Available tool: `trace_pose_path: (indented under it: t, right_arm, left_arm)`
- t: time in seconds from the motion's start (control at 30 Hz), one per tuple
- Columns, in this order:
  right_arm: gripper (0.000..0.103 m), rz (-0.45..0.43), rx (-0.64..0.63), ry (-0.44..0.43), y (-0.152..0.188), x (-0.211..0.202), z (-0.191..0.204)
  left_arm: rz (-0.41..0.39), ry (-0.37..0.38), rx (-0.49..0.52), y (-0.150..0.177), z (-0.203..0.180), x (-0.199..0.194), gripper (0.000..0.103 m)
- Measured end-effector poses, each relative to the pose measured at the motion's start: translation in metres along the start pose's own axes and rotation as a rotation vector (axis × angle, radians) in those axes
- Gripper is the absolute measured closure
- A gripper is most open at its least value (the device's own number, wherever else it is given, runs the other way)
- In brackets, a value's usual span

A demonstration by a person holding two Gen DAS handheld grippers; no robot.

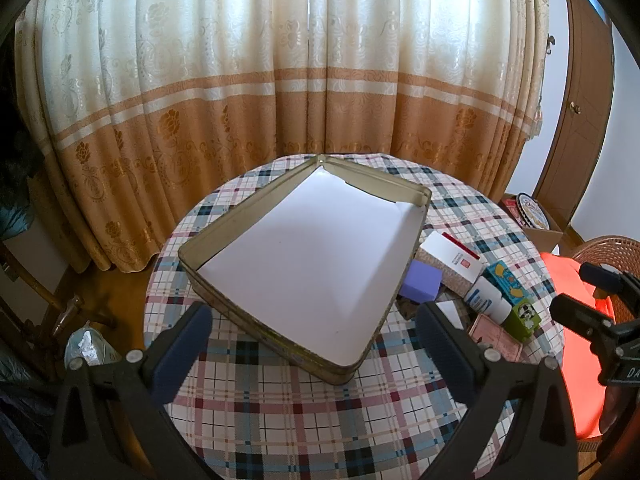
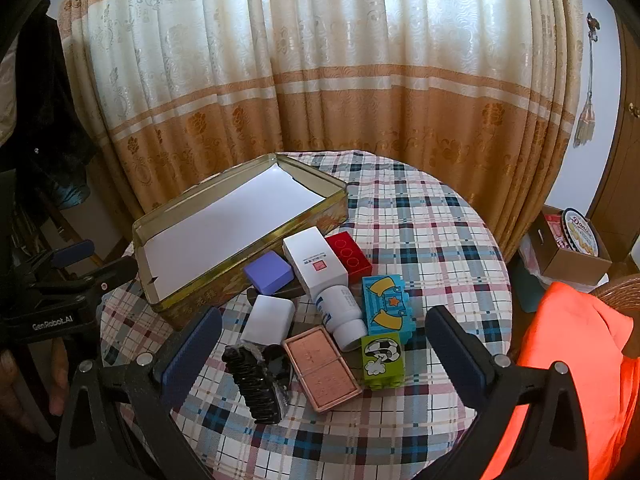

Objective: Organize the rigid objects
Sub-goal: 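Move both grippers toward the items piled beside the gold tray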

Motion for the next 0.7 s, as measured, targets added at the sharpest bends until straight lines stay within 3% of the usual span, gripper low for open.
trace_pose_path:
  t: [0.57, 0.7]
  right_arm:
    - [0.0, 0.018, 0.016, -0.01, 0.006, 0.008, -0.006]
    - [0.001, 0.01, 0.008, 0.033, 0.008, 0.01, -0.019]
  left_arm:
    - [0.029, 0.014, 0.011, 0.012, -0.006, 0.01, 0.0]
    - [0.039, 0.045, 0.03, 0.017, -0.021, 0.012, 0.0]
Point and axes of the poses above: each gripper's, at about its wrist camera, not at the fingertips, and x roughly the way its jaws point, z to its left, y to its underside, the point moved 9 cm from there along x, roughly the way its jaws point
